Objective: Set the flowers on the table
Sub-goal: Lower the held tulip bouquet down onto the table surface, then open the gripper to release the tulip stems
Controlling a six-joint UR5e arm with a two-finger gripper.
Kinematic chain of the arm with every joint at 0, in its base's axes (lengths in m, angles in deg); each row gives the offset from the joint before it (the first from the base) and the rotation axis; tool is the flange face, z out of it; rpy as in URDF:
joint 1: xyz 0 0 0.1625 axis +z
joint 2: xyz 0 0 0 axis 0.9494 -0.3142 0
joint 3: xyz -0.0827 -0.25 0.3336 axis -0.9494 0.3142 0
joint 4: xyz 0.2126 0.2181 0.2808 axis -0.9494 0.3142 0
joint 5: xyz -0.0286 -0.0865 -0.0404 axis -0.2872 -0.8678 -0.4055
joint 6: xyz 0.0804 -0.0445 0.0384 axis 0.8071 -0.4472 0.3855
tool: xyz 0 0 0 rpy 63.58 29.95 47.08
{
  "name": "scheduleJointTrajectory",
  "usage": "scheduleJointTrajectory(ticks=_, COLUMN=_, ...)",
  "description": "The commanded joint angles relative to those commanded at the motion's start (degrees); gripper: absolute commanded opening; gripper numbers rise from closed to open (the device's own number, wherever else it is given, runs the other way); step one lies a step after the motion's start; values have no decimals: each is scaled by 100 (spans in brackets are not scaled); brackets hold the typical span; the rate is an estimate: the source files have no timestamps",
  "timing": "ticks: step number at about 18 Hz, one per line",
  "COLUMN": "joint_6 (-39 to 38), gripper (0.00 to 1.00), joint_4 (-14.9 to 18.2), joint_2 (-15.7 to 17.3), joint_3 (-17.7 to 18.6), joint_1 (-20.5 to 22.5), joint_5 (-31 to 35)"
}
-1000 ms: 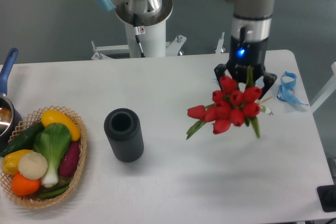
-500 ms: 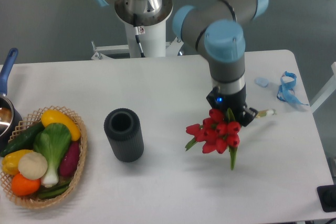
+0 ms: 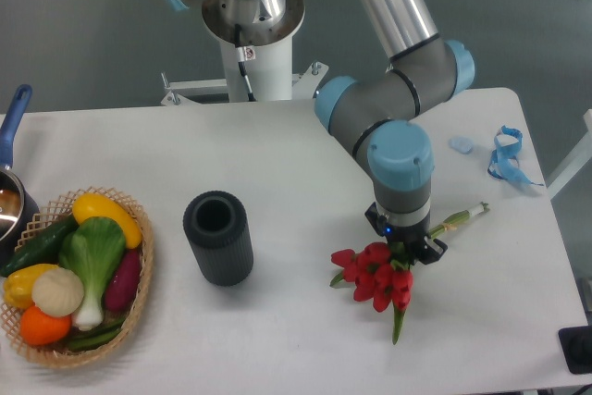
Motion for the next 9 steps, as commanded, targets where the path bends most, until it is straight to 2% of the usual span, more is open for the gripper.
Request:
scheduleJointTrajectory(ticks=1, joint_6=26, gripper=99, joint_4=-26, joint_2=44, joint_3=-9, joint_1=9, joint_5=-17)
scheduleJointTrajectory(ticks=5, joint_6=0, gripper=100, joint_4=-210, joint_2=342, joint_3=44, joint_1=-9, joint_5=-53)
scheduleJointTrajectory(ticks=9, joint_6=17, gripper=100, joint_4=-229, joint_2=729, joint_3=-228, joint_1=105, joint_5=-210)
